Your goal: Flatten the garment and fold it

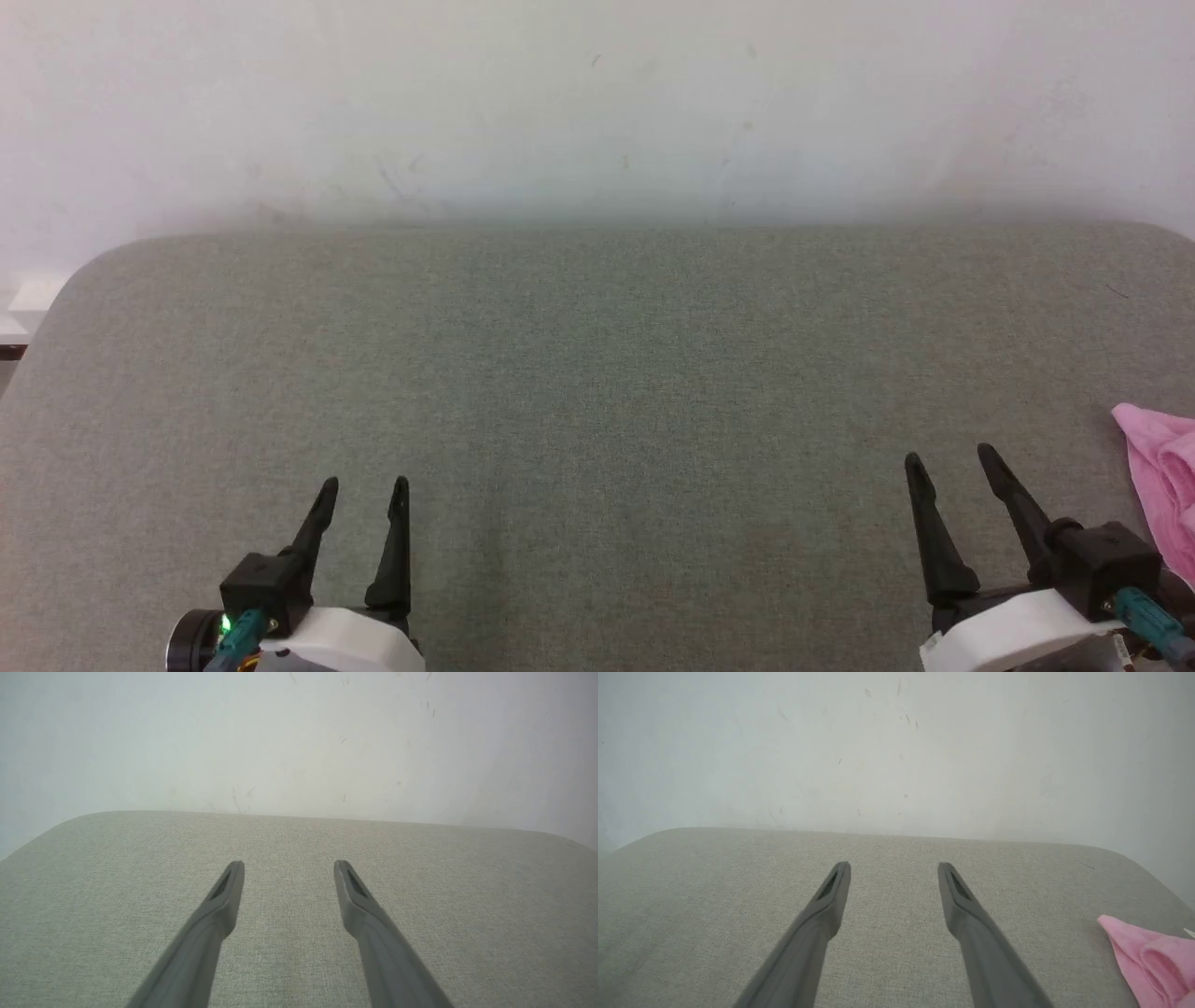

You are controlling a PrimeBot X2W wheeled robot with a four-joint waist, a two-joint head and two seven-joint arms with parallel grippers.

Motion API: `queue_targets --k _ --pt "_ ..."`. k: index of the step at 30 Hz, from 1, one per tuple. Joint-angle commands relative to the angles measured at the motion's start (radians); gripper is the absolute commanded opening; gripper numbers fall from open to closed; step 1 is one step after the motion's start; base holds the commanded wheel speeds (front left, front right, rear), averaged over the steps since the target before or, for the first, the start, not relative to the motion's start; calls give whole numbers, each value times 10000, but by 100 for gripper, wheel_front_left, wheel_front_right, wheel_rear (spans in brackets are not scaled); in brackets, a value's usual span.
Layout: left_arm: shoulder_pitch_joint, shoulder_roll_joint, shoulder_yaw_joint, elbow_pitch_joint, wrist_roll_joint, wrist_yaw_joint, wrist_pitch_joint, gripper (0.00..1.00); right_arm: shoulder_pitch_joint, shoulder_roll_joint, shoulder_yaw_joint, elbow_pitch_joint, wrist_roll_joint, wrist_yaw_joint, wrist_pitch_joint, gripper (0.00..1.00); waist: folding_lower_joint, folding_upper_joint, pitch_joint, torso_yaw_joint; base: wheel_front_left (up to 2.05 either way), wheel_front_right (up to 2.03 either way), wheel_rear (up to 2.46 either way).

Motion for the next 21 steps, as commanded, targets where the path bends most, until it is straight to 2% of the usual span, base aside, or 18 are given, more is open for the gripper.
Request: queue_targets --k 1,21 --pt "0 8 -10 11 0 0 0 0 3 0 0 0 7 0 0 0 0 0 1 -2 0 0 0" --pt "-25 -58 -10 -267 172 131 338 0 -167 -3 9 87 -141 -2 123 0 0 0 -7 -69 0 0 0"
